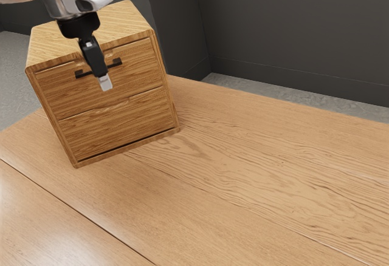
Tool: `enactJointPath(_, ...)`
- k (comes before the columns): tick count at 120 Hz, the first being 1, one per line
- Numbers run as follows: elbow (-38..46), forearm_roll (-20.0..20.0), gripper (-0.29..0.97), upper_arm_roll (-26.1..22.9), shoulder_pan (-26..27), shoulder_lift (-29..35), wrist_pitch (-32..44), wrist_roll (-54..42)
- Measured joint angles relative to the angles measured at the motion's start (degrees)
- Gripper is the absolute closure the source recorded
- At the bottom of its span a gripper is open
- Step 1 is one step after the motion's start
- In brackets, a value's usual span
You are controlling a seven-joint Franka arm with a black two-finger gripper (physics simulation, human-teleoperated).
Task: Pull the drawer handle with one arm to open the drawer
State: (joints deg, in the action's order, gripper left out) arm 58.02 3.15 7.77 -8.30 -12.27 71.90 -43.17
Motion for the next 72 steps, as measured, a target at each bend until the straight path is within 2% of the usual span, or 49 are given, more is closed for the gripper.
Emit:
enactJointPath(44, -0.1, -0.7, 0.00, 0.3, -0.4, -0.7, 0.4, -1.6)
enactJointPath(50, 0.0, -2.5, 0.00, 0.2, -0.2, -0.8, 1.3, -2.2)
enactJointPath(62, 0.9, -9.6, 0.00, -1.4, 0.1, -2.0, 4.8, -4.5)
enactJointPath(72, 1.3, -13.2, 0.00, -2.1, -0.1, -2.4, 7.2, -5.9)
